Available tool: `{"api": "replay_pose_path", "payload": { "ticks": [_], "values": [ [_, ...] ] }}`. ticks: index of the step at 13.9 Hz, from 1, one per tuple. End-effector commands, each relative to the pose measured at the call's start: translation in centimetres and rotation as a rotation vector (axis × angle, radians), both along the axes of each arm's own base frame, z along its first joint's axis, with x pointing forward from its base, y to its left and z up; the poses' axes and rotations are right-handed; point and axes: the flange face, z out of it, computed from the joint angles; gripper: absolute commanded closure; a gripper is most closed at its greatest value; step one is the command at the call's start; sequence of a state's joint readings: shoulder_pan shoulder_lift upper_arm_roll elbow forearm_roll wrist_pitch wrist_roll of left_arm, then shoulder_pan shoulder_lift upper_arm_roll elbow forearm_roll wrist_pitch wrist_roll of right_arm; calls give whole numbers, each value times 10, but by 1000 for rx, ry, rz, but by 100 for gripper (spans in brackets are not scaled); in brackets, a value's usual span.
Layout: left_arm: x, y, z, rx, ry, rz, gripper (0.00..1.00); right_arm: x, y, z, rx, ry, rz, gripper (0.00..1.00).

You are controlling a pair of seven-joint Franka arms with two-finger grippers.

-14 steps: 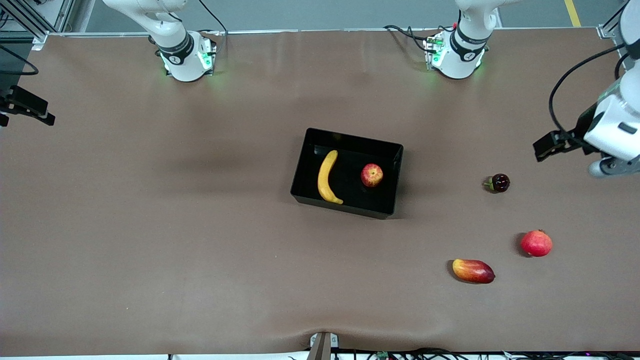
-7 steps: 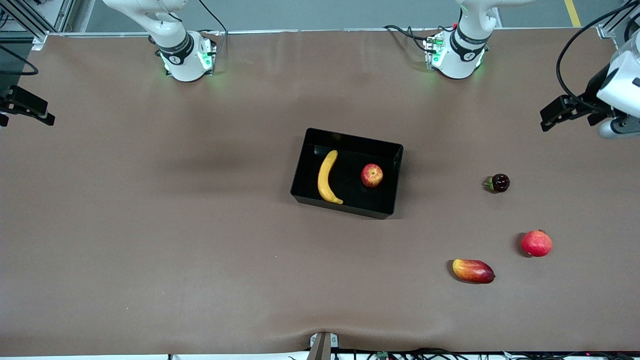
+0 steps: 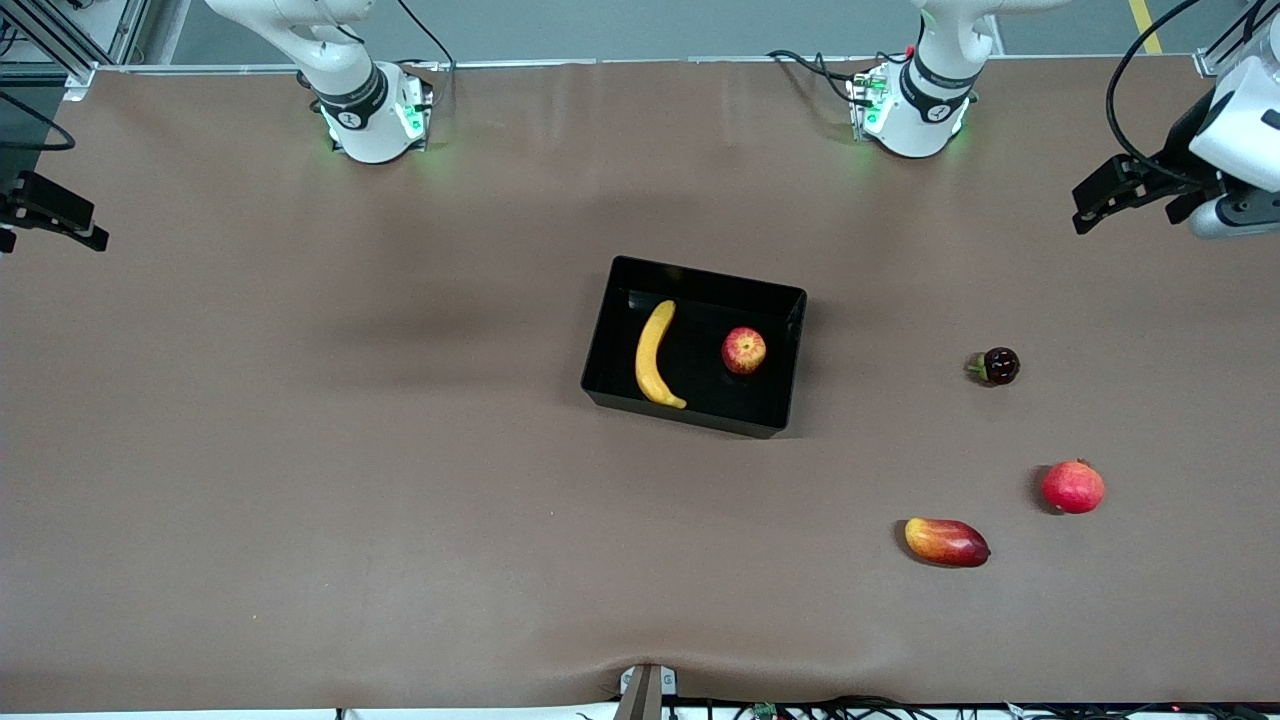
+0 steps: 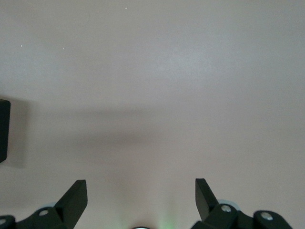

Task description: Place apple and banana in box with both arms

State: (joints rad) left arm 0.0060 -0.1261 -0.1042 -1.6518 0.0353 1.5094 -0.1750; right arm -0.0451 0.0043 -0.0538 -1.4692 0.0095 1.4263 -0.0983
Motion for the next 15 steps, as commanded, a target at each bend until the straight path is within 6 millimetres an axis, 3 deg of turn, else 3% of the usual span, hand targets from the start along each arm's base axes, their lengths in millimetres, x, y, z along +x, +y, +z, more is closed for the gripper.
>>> {"api": "replay_pose_path", "payload": {
  "ticks": [1,4,7,15],
  "values": [
    [-12,2,9,-26,-1,4,0,-4,-3,4,15,-6,-1,0],
    [-6,6,17,-32,-19,4,0,-4,-4,4,15,-6,-2,0],
    [0,4,13,-47,-6,-4,0,-4,-5,4,15,-6,-4,0],
    [-6,-4,14,-51,23,-29,0,-3,-7,3,17,-5,-7,0]
  ]
}}
